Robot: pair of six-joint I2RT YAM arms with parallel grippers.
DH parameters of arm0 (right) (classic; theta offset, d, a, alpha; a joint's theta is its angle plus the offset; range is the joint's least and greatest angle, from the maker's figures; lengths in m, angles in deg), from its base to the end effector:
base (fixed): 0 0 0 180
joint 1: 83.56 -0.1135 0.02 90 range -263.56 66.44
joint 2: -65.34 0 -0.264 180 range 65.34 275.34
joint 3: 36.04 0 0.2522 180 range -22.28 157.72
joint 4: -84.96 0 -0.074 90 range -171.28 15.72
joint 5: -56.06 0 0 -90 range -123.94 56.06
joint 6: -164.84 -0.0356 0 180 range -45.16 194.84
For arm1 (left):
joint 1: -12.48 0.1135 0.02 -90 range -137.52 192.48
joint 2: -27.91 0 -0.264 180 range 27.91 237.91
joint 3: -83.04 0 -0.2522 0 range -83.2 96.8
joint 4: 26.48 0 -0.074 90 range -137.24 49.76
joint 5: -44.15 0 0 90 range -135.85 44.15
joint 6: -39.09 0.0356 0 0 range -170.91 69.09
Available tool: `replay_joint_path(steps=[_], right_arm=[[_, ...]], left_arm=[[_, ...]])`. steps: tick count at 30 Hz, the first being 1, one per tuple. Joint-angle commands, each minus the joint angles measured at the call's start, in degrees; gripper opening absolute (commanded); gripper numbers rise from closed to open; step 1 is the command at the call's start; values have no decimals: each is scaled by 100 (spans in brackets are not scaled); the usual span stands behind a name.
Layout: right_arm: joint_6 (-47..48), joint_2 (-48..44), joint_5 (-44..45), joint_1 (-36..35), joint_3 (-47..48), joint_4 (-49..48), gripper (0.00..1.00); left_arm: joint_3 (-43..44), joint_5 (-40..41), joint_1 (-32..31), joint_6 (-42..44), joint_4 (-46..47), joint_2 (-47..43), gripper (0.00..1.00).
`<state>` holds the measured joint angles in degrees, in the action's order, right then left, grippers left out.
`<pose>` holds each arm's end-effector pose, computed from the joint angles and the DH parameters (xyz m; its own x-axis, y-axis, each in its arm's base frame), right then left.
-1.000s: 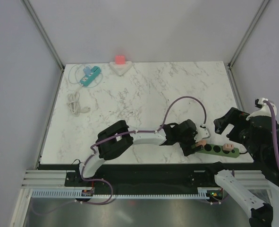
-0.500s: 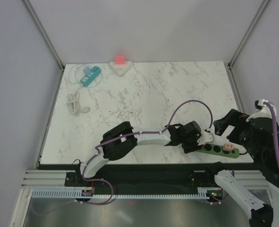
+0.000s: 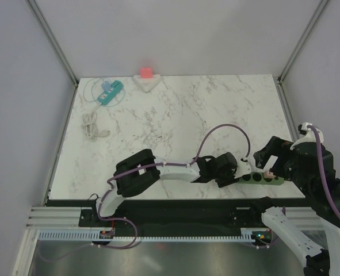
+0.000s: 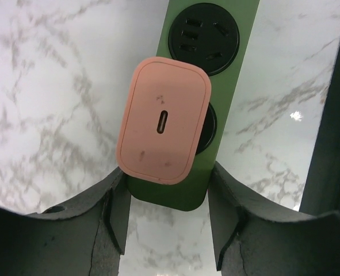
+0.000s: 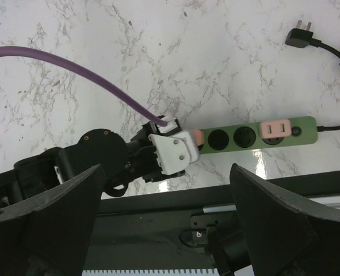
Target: Pull the plug off the socket
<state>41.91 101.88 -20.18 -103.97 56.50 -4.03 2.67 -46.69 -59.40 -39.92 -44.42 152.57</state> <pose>0.0384 0.0053 0.4175 -0.5362 0.3639 -0.7616 0.1612 0.9299 0.3307 0.1484 -0.4553 0.1492 -0.0263 0.6933 -0.7202 0.9766 0.1718 0.1297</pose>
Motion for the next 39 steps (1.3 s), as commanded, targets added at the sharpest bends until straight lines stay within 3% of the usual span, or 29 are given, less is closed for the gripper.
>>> replay_joint_path(steps=[1, 15, 21, 24, 27, 28, 31, 37, 39], right_arm=[[15, -6, -57, -8, -100, -26, 98], [-337, -67, -330, -8, -1462, -641, 98], [-320, 3, -620, -8, -1857, -922, 98], [-293, 12, -638, -8, -2042, -1037, 98], [-241, 20, -716, -8, -2174, -1142, 98], [-232, 29, -786, -16, -2270, -1195, 98], [-232, 12, -919, -8, -2481, -1344, 98], [-179, -6, -1225, -8, -2859, -1625, 98], [-161, 12, -1314, -8, -2947, -1678, 98]], left_arm=[[-780, 1453, 156, -552, -601, -459, 2], [-2363, 2150, 236, -2082, -996, -1400, 2], [-2856, 2185, 235, -2373, -1014, -1769, 9], [-2953, 2228, 235, -2434, -1067, -1884, 18], [-2979, 2203, 236, -2461, -1093, -1998, 43], [-2944, 2168, 227, -2452, -1119, -2024, 57], [-2918, 1974, 236, -2426, -1128, -2244, 73], [-3093, 1430, 236, -2311, -1137, -3164, 89], [-3163, 1228, 236, -2259, -1128, -3473, 90]])
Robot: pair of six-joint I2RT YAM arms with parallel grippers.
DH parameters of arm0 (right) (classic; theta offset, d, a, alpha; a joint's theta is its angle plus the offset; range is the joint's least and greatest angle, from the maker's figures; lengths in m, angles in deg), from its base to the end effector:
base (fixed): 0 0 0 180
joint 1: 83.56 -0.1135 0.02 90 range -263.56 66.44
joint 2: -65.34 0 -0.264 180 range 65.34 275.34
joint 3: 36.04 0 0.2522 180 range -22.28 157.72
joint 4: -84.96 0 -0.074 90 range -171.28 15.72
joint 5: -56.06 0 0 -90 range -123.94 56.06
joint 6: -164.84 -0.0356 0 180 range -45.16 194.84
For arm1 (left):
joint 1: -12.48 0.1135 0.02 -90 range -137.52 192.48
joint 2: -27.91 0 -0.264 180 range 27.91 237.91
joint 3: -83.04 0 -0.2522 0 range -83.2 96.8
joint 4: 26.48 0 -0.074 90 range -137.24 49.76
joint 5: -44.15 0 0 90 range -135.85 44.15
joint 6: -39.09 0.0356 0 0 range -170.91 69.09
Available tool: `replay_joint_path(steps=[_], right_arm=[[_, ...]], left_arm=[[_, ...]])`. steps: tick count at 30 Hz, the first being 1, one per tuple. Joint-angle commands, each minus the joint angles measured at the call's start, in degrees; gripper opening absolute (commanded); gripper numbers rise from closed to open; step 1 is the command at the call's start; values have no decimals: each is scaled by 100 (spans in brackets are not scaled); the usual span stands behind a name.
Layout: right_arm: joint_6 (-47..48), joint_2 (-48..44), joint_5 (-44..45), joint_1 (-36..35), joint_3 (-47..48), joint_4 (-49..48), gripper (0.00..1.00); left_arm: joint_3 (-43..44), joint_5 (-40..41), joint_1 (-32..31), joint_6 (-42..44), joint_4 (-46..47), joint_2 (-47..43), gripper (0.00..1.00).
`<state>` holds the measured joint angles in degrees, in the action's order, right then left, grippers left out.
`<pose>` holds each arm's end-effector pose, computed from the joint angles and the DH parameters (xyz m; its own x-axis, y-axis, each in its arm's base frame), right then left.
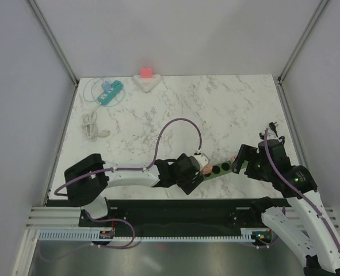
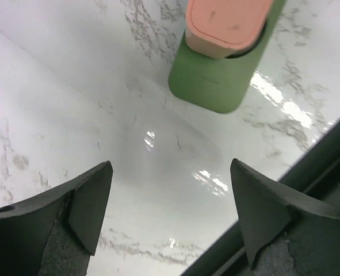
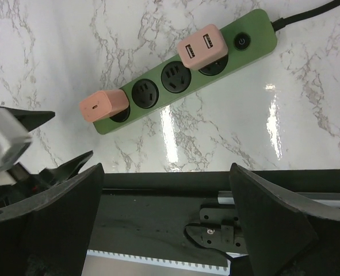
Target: Pull the plug off the socket
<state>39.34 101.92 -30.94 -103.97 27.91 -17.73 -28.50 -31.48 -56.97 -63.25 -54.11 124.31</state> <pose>0.0967 0.0340 0.3029 -0.7679 0.3330 -0.5472 0.1587 0.9265 0.3411 0.1254 -0.3092 0.1682 -0.4662 0.6537 -0.5961 0.7761 0.6256 0.0791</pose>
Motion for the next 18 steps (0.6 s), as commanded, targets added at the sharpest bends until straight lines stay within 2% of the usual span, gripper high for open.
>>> replay_joint_path(steps=[1, 6, 10, 12, 13, 15, 18], right_arm=[[140, 16, -256, -8, -158, -352, 98], [141, 34, -292, -8, -483, -598, 98], [62, 191, -485, -8, -712, -992, 98], [-87, 271, -424, -8, -800, -1133, 97], [-175, 297, -371, -8, -827, -1256, 96], [-351, 306, -336, -8, -941, -1493, 90], [-570, 245, -73, -8, -1064, -1713, 80]], left_arm=[[-108, -373, -16, 82, -177, -936, 90], [-91, -1014, -7, 257, 226, -1624, 87], [225, -1331, 37, 723, 490, -1441, 74], [531, -1323, 54, 847, 429, -1056, 64], [620, -1314, 63, 952, 420, -940, 63], [884, -1244, 54, 1023, 429, -553, 62], [1209, -937, 54, 1076, 438, -97, 71]])
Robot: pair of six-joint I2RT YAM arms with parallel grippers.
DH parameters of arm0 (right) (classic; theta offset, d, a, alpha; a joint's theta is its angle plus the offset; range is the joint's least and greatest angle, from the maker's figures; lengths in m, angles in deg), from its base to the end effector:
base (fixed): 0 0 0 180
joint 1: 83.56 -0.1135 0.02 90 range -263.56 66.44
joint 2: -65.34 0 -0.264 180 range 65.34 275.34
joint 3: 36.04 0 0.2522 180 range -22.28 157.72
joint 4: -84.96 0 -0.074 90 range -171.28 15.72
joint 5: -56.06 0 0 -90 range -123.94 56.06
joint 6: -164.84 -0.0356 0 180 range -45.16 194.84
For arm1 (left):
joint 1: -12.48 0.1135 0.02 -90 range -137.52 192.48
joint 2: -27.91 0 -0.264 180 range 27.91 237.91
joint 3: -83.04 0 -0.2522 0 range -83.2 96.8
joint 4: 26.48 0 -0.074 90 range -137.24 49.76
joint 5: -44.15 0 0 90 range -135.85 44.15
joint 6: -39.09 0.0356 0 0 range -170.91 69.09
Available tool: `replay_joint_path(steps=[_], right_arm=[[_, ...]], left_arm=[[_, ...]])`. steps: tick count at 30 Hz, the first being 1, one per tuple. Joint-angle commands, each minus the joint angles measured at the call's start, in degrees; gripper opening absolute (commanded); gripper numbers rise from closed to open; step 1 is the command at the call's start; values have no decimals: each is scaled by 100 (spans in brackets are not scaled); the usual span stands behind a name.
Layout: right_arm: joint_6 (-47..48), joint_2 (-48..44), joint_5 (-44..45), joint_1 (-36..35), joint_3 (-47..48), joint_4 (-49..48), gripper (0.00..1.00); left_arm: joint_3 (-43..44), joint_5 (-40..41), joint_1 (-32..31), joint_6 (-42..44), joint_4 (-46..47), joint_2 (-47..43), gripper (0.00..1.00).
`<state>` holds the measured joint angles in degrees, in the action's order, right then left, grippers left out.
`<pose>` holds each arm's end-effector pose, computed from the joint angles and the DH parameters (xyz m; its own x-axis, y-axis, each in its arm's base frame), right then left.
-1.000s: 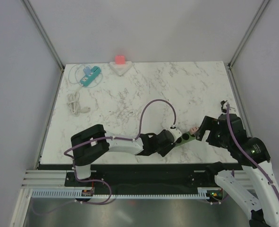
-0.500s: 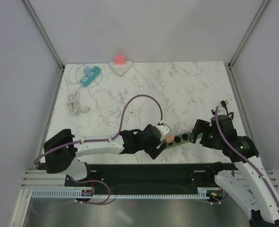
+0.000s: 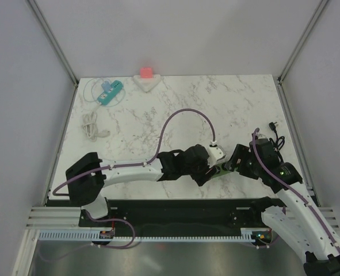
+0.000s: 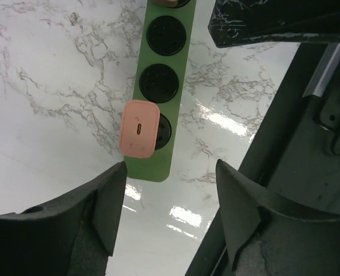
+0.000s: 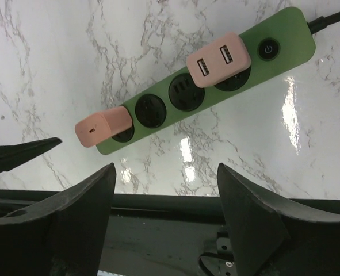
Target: Pull the plug off the socket
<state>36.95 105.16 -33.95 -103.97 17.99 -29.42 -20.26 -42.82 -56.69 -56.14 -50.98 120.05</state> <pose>0.1219 0.0454 0.2588 -0.7924 0.3604 -0.4922 0.1746 0.9070 0.3832 0.1287 -0.3330 0.2398 -0.3111 0.5617 -0.7666 0.8943 0.4460 -0.0361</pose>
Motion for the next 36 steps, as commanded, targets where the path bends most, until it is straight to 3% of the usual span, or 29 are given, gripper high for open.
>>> replay_joint_path(steps=[1, 7, 13, 18, 22, 31, 36], right_arm=[[-359, -88, 247, -8, -98, -580, 78], [-351, 0, 440, -8, -283, -773, 70], [-482, 106, 335, -8, -503, -1063, 65], [-614, 114, 221, -8, -704, -1423, 62], [-711, 229, 107, -8, -994, -1722, 52], [-790, 246, -121, -16, -1565, -2592, 38], [-790, 439, -192, -8, -1742, -2900, 39]], left_arm=[[447, 242, 26, 383, 125, 418, 72], [597, 496, 26, 515, 362, 832, 75], [702, 558, 17, 726, 406, 1095, 66], [702, 594, 35, 761, 494, 1245, 54], [702, 550, 26, 743, 556, 1307, 41], [571, 374, 61, 647, 591, 1254, 2], [448, 356, 70, 585, 652, 1149, 2]])
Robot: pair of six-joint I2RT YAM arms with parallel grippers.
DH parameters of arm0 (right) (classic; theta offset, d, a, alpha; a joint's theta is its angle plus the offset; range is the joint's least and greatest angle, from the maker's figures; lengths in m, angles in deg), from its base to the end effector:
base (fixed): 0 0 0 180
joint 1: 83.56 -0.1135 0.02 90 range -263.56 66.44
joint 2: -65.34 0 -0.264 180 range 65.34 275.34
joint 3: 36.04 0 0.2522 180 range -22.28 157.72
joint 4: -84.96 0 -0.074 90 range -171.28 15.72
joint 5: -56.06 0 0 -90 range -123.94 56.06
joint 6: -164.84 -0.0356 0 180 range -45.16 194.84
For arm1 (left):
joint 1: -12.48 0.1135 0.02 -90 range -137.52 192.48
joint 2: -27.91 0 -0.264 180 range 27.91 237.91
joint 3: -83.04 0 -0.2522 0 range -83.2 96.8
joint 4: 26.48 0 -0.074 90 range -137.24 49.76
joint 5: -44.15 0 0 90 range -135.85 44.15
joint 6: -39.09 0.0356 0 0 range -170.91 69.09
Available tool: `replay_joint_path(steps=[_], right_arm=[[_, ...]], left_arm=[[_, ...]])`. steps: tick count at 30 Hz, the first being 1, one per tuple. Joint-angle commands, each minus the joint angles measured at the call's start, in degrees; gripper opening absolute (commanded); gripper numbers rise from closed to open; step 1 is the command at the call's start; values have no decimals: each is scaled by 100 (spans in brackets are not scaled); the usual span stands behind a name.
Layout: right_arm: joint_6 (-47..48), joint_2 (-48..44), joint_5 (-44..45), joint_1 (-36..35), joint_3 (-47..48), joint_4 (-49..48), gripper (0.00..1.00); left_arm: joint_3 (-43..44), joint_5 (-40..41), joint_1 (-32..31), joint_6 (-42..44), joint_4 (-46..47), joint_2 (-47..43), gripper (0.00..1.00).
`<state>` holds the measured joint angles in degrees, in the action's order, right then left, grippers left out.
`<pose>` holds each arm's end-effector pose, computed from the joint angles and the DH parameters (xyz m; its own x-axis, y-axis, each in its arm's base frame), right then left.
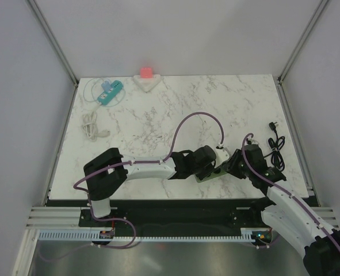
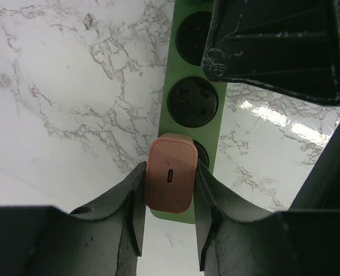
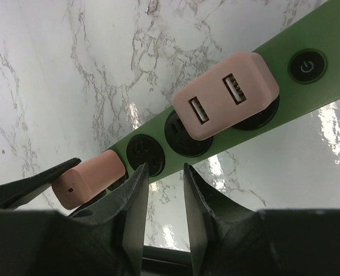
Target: Pull the plug off the socket
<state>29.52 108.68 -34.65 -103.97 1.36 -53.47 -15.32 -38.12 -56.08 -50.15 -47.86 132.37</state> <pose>0.1431 0.0537 0.1878 -0.7395 0.4835 -0.4685 0.2407 0.8398 0.4867 0.1495 -0.3675 0.1951 -0.2430 0.6549 -0.7156 0.8904 0.4433 0.1033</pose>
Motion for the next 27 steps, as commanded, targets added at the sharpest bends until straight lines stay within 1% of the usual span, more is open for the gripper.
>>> replay_joint_path(steps=[1, 6, 7, 12, 18, 20, 21, 23, 24, 27], right_arm=[[-47, 166, -148, -8, -131, -557, 39], [-56, 211, -157, -8, -289, -619, 43], [-73, 220, -166, -8, -316, -663, 44], [-109, 439, -157, -8, -518, -917, 45], [-240, 781, 36, -8, -720, -1137, 44], [-258, 896, 36, -8, -729, -1146, 40], [-258, 975, 158, -8, -686, -1138, 39], [-275, 1019, 290, -8, -624, -1015, 40], [-302, 1054, 413, -8, -571, -928, 40], [-267, 1229, 484, -8, -492, -874, 41]], left_arm=[[-64, -113, 0, -23, 366, -102, 2], [-73, -175, 9, -23, 401, -137, 2], [-73, -184, 0, -171, 419, -146, 2], [-29, -324, 9, -216, 445, -163, 2], [-38, -474, 9, -286, 507, -225, 2], [-73, -544, 9, -313, 585, -277, 2], [-90, -570, 0, -330, 638, -304, 2], [-213, -736, 9, -365, 744, -383, 2], [-248, -746, 17, -383, 996, -461, 2], [-354, -922, 18, -479, 1218, -602, 2]])
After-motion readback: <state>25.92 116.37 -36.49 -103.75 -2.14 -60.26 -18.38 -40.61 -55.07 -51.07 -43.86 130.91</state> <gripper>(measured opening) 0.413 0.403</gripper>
